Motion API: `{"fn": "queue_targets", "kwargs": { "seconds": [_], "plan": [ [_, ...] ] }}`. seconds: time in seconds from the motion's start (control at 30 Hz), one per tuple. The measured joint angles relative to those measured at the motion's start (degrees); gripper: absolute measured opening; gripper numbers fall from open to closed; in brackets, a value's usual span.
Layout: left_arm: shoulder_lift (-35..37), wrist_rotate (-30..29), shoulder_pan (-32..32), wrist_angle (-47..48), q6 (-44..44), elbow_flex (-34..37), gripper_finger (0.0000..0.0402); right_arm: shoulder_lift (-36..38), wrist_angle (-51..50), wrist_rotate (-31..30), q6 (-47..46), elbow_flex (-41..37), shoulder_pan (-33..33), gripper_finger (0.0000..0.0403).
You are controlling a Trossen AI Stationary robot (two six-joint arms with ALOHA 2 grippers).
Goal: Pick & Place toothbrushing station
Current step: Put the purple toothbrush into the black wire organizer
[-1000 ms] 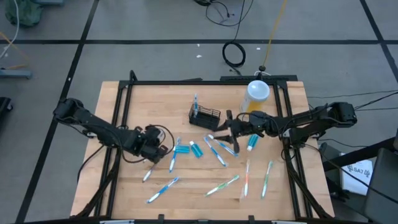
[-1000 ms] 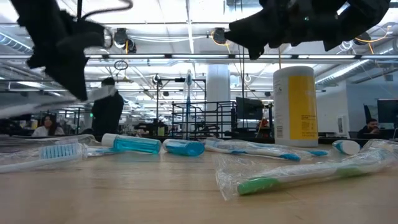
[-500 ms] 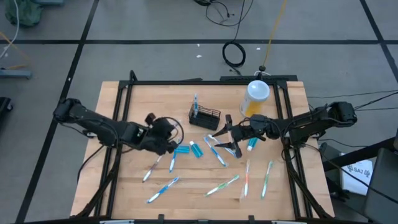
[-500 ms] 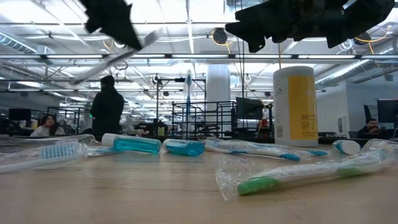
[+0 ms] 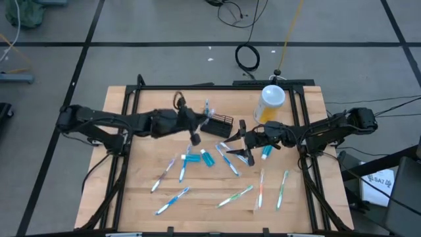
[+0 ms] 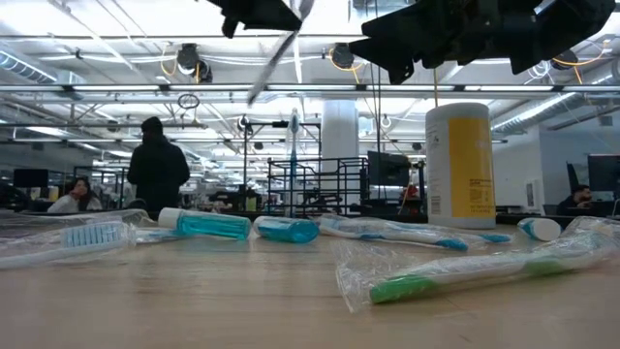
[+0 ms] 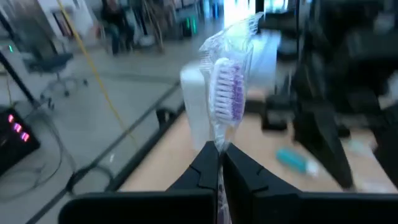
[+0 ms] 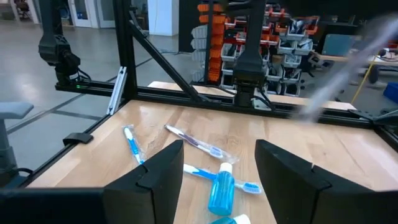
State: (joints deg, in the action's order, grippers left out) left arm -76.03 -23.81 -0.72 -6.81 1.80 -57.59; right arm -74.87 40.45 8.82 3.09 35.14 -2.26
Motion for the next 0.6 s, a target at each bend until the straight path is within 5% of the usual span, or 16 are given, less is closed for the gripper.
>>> {"fn": "queue_targets", "kwargs": {
  "seconds": [0.33, 0.6],
  "plan": [
    [-0.9, 10.4, 10.2, -49.7, 0.4, 23.0, 0.0009, 0.0, 0.0, 0.0, 0.8, 0.0, 0.0, 0.0192],
    [-6.2, 13.5, 14.3, -57.2, -4.4, 29.4, 0.0009, 0.0, 0.7, -0.1, 3.7, 0.0, 0.3, 0.019]
  ]
}}
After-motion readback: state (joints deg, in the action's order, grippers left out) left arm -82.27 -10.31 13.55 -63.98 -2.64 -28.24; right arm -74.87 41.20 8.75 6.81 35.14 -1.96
